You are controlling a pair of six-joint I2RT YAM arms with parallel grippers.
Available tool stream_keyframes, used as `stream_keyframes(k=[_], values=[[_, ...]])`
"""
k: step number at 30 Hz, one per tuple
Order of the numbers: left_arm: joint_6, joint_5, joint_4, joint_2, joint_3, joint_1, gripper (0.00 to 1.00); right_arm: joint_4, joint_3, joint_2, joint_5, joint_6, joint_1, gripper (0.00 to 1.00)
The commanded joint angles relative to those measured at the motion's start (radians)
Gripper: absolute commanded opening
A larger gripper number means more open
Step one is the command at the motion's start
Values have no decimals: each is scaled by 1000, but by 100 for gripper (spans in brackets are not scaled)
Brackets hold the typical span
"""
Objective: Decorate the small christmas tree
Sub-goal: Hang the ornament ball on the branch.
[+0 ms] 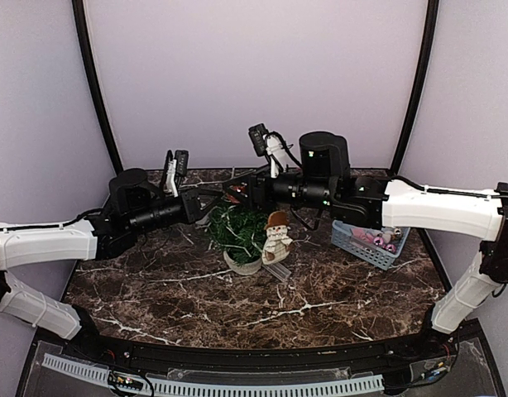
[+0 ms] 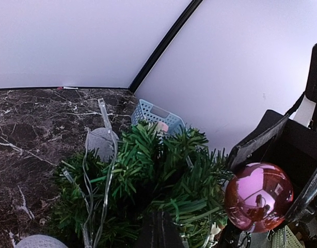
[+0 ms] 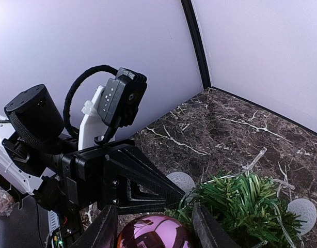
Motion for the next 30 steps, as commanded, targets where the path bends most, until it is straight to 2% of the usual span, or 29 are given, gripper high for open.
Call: stream_keyframes(k=[1, 13, 24, 30], values=[[8, 10, 44, 19, -7, 2, 4, 2, 35, 6, 43, -5, 10, 41], [4, 33, 80, 51, 4, 3, 4, -39, 24, 1, 92, -12, 11, 41], [25, 11, 47, 21, -1, 2, 19, -25, 27, -6, 72, -6, 13, 42], [37, -5, 27, -4, -11, 2, 22, -17, 20, -14, 50, -13, 19, 45]])
